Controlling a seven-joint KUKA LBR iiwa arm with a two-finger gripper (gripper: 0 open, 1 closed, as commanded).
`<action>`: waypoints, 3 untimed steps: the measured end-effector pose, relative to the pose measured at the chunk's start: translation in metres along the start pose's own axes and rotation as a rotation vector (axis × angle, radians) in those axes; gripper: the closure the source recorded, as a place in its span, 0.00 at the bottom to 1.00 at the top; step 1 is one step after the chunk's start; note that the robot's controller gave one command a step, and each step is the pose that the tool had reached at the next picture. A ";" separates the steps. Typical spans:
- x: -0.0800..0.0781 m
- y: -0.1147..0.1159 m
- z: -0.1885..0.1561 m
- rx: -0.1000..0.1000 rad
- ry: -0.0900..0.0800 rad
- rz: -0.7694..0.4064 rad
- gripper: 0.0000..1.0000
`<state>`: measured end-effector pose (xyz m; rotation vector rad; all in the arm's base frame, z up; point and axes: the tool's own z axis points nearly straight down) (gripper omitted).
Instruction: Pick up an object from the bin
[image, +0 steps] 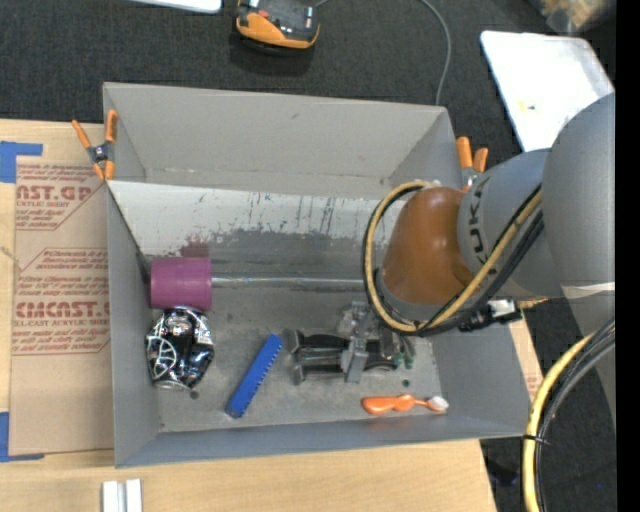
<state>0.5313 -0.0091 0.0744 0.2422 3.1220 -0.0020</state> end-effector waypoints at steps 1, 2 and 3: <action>0.000 0.000 -0.012 0.000 -0.002 0.000 1.00; 0.001 0.001 -0.024 -0.001 0.003 -0.001 1.00; 0.002 0.001 -0.043 -0.001 0.007 -0.002 1.00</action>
Offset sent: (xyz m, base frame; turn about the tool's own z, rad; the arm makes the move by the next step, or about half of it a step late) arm 0.0001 -0.0002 0.0126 0.0007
